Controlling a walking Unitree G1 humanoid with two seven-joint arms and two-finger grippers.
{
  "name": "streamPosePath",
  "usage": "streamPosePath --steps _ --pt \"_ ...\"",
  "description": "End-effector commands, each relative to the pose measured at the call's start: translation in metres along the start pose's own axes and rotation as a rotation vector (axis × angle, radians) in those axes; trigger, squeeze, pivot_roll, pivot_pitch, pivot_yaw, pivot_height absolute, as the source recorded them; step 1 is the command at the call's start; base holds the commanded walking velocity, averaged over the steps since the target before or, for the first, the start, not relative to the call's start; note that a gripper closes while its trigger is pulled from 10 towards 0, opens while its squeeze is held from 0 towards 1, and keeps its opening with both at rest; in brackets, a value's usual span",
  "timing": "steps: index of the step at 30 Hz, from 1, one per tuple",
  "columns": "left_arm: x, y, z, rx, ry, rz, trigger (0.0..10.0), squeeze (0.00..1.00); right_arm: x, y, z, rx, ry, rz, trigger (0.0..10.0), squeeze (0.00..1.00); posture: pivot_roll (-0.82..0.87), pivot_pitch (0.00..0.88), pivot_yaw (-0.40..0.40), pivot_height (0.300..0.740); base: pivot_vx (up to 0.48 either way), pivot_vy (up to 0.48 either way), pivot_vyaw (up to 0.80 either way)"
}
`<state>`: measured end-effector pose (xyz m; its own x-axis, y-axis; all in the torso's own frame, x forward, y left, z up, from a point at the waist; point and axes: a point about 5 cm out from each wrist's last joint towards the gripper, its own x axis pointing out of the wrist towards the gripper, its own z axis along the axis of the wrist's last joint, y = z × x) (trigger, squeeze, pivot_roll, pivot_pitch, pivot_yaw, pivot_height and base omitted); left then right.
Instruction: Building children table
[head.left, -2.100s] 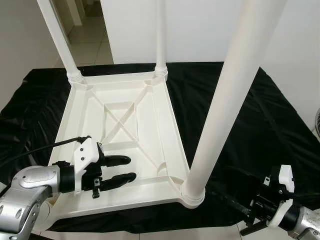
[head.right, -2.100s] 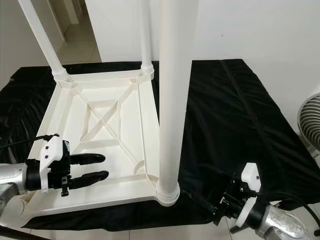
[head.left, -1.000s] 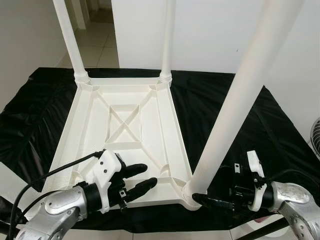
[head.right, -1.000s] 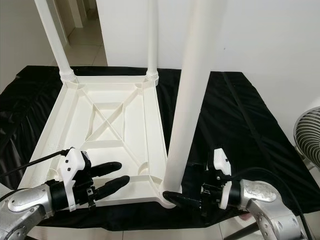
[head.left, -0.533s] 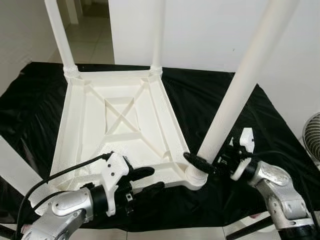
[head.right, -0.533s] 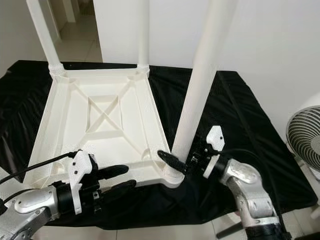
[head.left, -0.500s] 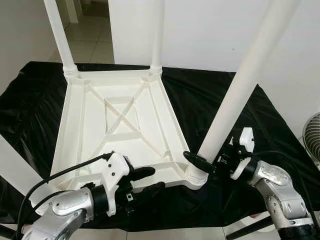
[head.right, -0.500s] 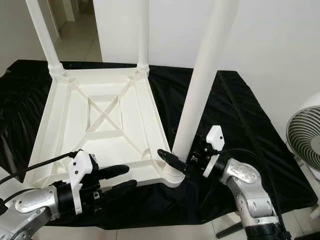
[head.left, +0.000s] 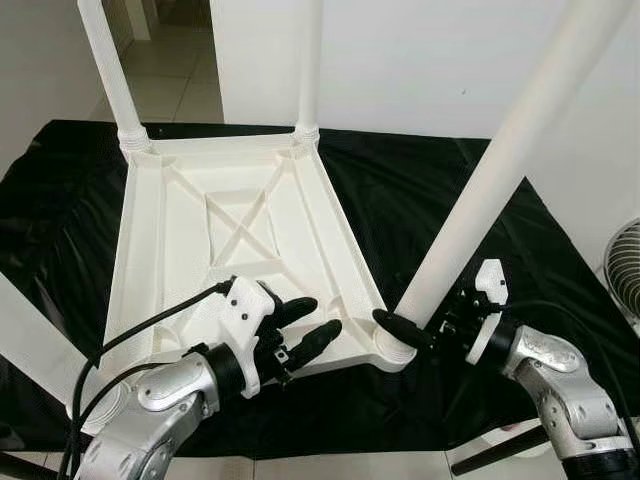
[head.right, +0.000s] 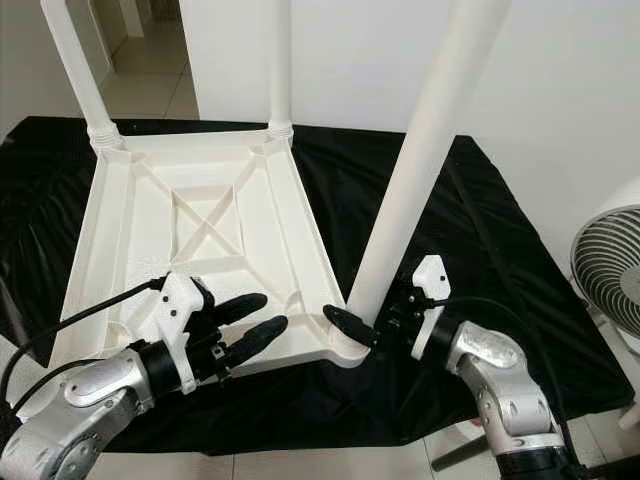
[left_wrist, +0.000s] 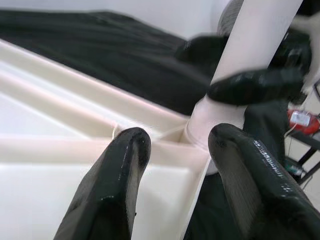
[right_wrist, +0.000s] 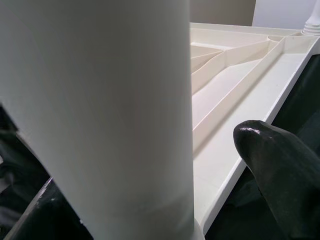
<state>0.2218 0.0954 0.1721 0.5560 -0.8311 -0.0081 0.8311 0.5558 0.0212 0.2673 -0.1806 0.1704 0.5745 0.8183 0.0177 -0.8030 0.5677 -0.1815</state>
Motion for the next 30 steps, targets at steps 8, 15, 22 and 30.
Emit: streamPosePath --steps 8,15,22,30 --pt "0.008 -0.013 -0.020 0.010 0.074 -0.030 10.0 0.00 -0.005 -0.005 -0.012 0.001 0.060 -0.020 5.8 0.00 -0.01 0.116 -0.024 0.740 0.000 0.000 0.00" --pt "0.014 -0.013 -0.021 -0.014 0.079 0.008 10.0 0.00 -0.008 -0.013 -0.026 0.019 0.137 -0.080 0.0 0.00 0.00 0.109 -0.029 0.740 0.000 0.000 0.00" --pt "0.019 -0.009 -0.021 0.022 0.079 0.065 10.0 0.00 -0.007 -0.020 -0.031 0.018 0.164 -0.210 0.0 0.00 -0.01 0.106 -0.030 0.740 0.000 0.000 0.00" --pt "0.025 -0.005 -0.023 0.078 0.090 0.071 10.0 0.00 0.001 -0.006 -0.037 0.052 0.140 -0.400 0.0 0.00 -0.01 0.096 -0.036 0.740 0.000 0.000 0.00"
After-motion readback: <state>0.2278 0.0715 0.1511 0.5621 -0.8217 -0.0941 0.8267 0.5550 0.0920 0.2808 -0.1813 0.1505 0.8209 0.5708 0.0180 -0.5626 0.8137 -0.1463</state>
